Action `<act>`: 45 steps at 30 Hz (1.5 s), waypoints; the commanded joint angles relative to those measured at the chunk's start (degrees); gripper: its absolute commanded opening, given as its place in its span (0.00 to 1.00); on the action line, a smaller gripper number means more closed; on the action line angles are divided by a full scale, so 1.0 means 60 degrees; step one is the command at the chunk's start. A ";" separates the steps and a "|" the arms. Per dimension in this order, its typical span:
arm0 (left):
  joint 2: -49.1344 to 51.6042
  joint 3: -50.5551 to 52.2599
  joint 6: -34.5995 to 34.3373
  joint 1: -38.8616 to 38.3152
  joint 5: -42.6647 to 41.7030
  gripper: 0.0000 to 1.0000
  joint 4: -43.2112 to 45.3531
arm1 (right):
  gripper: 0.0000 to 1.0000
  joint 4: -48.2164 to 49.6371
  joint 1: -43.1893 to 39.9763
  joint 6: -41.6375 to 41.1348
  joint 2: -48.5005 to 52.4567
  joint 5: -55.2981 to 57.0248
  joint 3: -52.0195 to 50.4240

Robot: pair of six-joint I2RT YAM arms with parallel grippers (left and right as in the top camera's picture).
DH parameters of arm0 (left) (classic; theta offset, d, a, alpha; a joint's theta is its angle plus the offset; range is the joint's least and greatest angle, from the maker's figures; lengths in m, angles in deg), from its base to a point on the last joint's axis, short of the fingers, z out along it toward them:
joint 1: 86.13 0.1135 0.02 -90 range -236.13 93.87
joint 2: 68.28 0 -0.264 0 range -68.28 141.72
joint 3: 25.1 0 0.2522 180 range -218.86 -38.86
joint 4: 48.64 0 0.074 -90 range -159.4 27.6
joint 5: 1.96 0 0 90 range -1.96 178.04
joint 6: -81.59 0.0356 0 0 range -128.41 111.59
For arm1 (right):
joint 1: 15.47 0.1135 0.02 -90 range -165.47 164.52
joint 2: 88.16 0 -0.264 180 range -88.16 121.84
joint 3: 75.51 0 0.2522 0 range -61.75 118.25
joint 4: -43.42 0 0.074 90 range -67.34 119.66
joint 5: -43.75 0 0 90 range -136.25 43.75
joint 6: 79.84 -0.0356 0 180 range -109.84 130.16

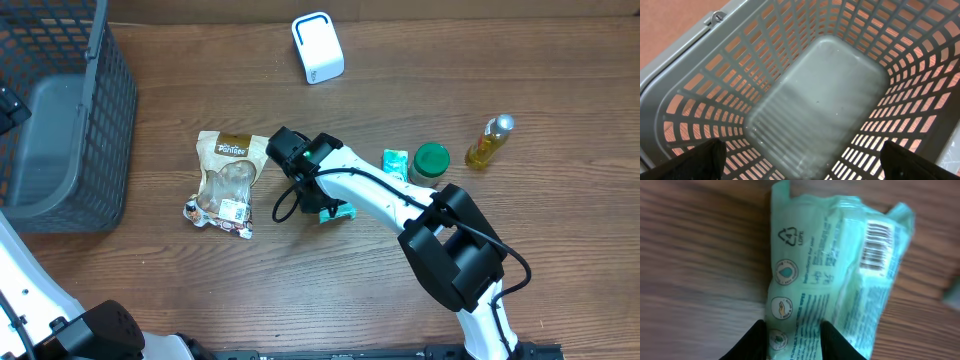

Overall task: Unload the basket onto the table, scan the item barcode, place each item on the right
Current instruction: 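Move the right gripper left toward the snack bag, then lower the right gripper and grasp the top of the Pantree snack bag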

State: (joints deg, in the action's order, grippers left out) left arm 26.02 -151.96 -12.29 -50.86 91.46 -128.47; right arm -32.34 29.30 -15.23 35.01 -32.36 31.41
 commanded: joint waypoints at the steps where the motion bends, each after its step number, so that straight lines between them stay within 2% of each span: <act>1: 0.0051 -0.0168 0.0186 -0.0007 -0.0051 1.00 0.0007 | 0.31 -0.0200 -0.0361 0.0018 0.0011 0.1519 -0.0044; 10: 0.0051 -0.0168 0.0186 -0.0007 -0.0051 0.99 0.0007 | 0.32 -0.0109 -0.1464 0.0062 0.0007 0.1330 0.0222; 15: 0.0051 -0.0168 0.0186 -0.0007 -0.0051 1.00 0.0007 | 0.43 -0.0809 -0.1752 0.0058 -0.0018 -0.0477 0.1388; 18: 0.0051 -0.0168 0.0186 -0.0007 -0.0047 1.00 0.0004 | 0.47 -0.0532 -0.1759 0.0055 -0.0018 -0.2127 0.1898; 19: 0.0051 -0.0168 0.0186 -0.0007 -0.0051 1.00 0.0007 | 0.54 -0.0321 -0.1759 0.0051 -0.0018 -0.2586 0.1920; 20: 0.0051 -0.0168 0.0186 -0.0007 -0.0051 0.99 0.0007 | 0.72 0.0000 -0.1759 0.0047 -0.0018 -0.3231 0.1916; 22: 0.0051 -0.0168 0.0186 -0.0007 -0.0047 1.00 0.0007 | 1.00 0.0579 -0.1738 0.0004 0.0000 -0.4211 0.1902; 29: 0.0051 -0.0168 0.0186 -0.0007 -0.0051 1.00 0.0007 | 1.00 0.2004 -0.1596 0.0015 0.0004 -0.4834 0.1858; 45: 0.0051 -0.0168 0.0186 -0.0007 -0.0051 1.00 0.0004 | 1.00 0.2047 -0.1636 0.0015 0.0004 -0.4830 0.1858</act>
State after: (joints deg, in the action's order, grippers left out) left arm 26.02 -151.96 -12.29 -50.86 91.48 -128.47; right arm -20.43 19.53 -15.12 35.12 -61.06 41.88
